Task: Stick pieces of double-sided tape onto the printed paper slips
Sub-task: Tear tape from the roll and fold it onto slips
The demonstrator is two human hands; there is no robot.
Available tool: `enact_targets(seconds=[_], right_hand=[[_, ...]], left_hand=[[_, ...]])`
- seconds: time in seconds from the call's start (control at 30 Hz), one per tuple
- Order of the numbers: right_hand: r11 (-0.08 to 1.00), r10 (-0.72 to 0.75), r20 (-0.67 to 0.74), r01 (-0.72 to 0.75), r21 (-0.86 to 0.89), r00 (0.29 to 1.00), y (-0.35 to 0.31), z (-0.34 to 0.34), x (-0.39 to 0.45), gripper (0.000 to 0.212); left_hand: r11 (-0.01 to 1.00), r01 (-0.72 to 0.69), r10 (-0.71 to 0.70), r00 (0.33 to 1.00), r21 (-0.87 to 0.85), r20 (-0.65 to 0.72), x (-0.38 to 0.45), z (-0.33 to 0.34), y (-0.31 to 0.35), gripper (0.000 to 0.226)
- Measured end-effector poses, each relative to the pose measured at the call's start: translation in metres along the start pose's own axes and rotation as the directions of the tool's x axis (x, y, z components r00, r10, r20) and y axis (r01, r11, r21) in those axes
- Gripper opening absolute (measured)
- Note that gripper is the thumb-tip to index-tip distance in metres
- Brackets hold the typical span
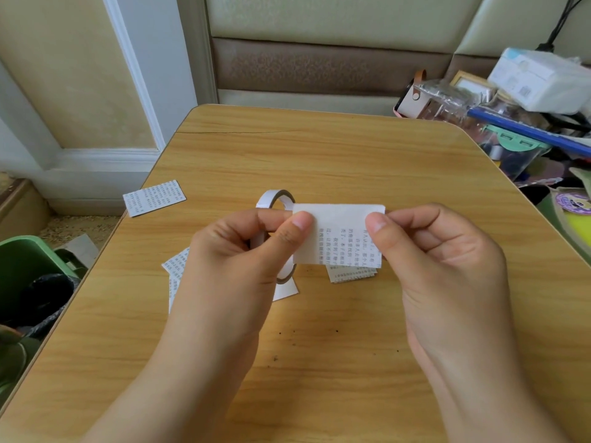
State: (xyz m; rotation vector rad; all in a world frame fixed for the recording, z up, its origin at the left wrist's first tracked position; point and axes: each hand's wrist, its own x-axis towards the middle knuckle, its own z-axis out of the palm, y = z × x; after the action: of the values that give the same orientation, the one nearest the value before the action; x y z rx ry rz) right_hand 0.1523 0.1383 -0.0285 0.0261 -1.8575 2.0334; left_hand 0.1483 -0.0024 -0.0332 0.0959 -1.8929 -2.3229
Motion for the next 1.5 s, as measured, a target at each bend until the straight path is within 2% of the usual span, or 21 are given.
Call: enact_targets(seconds=[0.3, 0.5, 0.7, 0.87, 1.0, 1.23, 1.5], right_hand=[[1.0, -0.001, -0.024, 0.001, 0.005, 1.0, 0.0, 0.002, -0.001, 0.019], [1.0, 0.015, -0.035, -0.015, 0.003, 0.999, 0.002, 0.002, -0.001, 0.006], [1.0, 0.016, -0.035, -0.016, 0.0, 0.999, 0.003, 0.002, 0.0, 0.006], [0.997, 0.053, -0.058, -0.05, 0.051, 0.997, 0.001, 0.003, 0.0, 0.026], [0.996, 0.087, 0.027, -0.086, -0.035, 0.996, 0.004, 0.001, 0.001, 0.015], [0.993, 0.057, 0.041, -0.053, -0.104, 0.997, 0.01, -0.001, 0.001, 0.008], [0.982, -0.031, 0.054, 0.04, -0.185, 0.998, 0.009, -0.001, -0.001, 0.009]], left_hand=[[1.0, 0.008, -0.009, 1.0, -0.017, -0.029, 0.0, 0.001, 0.0, 0.014], [0.999, 0.003, -0.005, 0.999, -0.038, -0.048, 0.0, 0.001, -0.001, 0.013], [0.999, 0.002, -0.004, 0.999, -0.049, -0.054, 0.0, 0.0, -0.002, 0.012], [0.999, 0.013, -0.015, 0.999, -0.044, -0.051, -0.001, 0.0, 0.0, 0.012], [0.999, 0.031, -0.033, 0.996, -0.034, -0.089, -0.001, 0.0, 0.002, 0.015], [0.999, 0.031, -0.032, 0.996, -0.019, -0.079, -0.001, 0.001, 0.004, 0.013], [0.999, 0.038, -0.037, 0.994, 0.007, -0.098, -0.002, 0.0, 0.004, 0.016]])
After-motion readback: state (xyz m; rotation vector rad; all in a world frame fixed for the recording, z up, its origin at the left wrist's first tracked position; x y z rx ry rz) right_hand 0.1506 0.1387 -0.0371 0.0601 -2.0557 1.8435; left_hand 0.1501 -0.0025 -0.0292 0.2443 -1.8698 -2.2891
